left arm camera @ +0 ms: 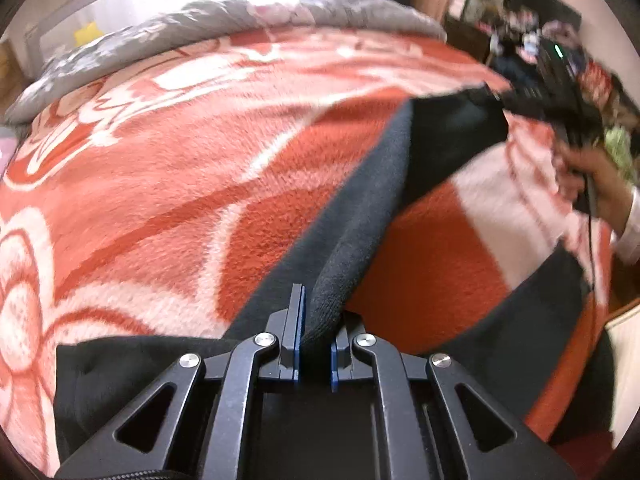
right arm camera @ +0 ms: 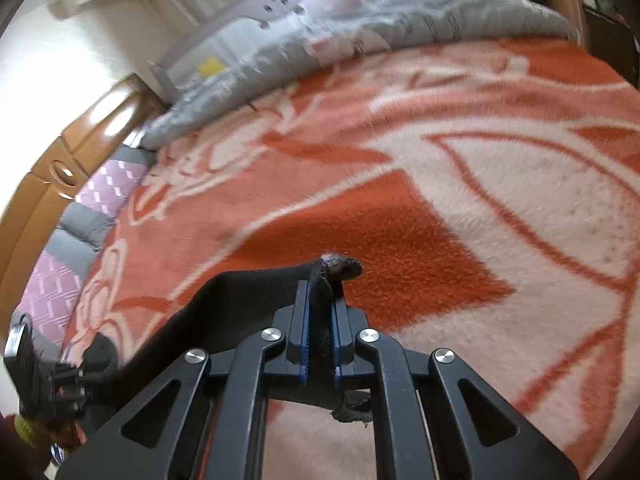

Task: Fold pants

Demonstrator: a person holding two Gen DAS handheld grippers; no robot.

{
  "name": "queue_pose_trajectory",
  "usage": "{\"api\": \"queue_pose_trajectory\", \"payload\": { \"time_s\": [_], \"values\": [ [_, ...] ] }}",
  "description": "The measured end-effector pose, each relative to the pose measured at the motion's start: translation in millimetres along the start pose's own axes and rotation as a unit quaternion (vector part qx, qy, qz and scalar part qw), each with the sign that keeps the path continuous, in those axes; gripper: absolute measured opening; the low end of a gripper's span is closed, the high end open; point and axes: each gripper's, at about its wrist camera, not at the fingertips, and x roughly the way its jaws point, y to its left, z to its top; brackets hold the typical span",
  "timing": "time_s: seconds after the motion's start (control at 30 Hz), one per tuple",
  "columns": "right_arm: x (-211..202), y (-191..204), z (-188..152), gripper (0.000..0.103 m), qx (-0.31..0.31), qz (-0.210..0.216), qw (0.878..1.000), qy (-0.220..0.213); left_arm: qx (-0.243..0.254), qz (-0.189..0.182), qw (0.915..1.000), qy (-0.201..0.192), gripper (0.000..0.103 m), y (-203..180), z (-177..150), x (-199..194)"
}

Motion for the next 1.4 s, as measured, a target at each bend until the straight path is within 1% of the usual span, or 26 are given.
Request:
{"api": "queue_pose_trajectory", "payload": {
  "time_s": [0.07, 0.17, 0.33, 0.5, 0.6, 0.8, 0.93, 1.07, 1.13, 1.17, 1.2, 1.23, 1.27, 1.3, 1.33, 1.4],
  "values": [
    [-20, 4, -8, 0.01, -0.016, 0.006, 1.0, -0.011, -0.021, -0.015, 0.9996, -0.009, 0.008, 3, -8, -15],
    [-53, 6, -29, 0.01, -0.047, 0.013, 0.999, -0.025, -0.04, -0.03, 0.9987, -0.015, 0.008, 1, -26, -29],
    [-87, 2, -78, 0.01, -0.091, 0.007, 0.996, -0.015, -0.06, -0.049, 0.997, -0.006, 0.008, -10, -63, -35],
    [-112, 4, -128, 0.009, -0.133, -0.006, 0.991, -0.002, -0.071, -0.047, 0.9964, -0.002, 0.008, -22, -90, -37],
    [-126, 6, -149, 0.009, -0.148, -0.012, 0.989, 0.0, -0.07, -0.043, 0.9966, -0.005, 0.008, -28, -103, -40],
    [-143, 6, -190, 0.008, -0.158, -0.02, 0.987, 0.015, -0.076, -0.04, 0.9963, -0.002, 0.008, -34, -123, -44],
    [-140, 6, -216, 0.008, -0.162, -0.032, 0.986, 0.038, -0.068, -0.038, 0.9969, 0.01, 0.008, -36, -134, -40],
    [-139, 4, -229, 0.01, -0.15, -0.033, 0.987, 0.047, -0.056, -0.029, 0.9976, 0.027, 0.01, -41, -141, -36],
    [-142, 3, -232, 0.012, -0.138, -0.029, 0.989, 0.05, -0.057, -0.026, 0.9976, 0.029, 0.015, -42, -143, -39],
    [-143, 3, -233, 0.014, -0.133, -0.032, 0.989, 0.052, -0.058, -0.027, 0.9975, 0.03, 0.015, -42, -144, -41],
    [-145, 4, -235, 0.02, -0.13, -0.036, 0.989, 0.053, -0.06, -0.027, 0.9974, 0.029, 0.015, -42, -145, -43],
    [-147, 5, -236, 0.031, -0.128, -0.036, 0.99, 0.053, -0.063, -0.027, 0.9973, 0.027, 0.017, -41, -146, -46],
    [-150, 6, -238, 0.039, -0.126, -0.037, 0.99, 0.051, -0.067, -0.027, 0.997, 0.026, 0.017, -40, -147, -50],
    [-154, 7, -239, 0.057, -0.124, -0.039, 0.99, 0.046, -0.073, -0.028, 0.9967, 0.025, 0.019, -39, -148, -53],
    [-158, 8, -240, 0.063, -0.121, -0.043, 0.991, 0.037, -0.078, -0.03, 0.9962, 0.024, 0.024, -38, -147, -55],
    [-168, 8, -241, 0.063, -0.111, -0.044, 0.993, 0.022, -0.093, -0.032, 0.995, 0.021, 0.03, -35, -148, -63]
  ]
}}
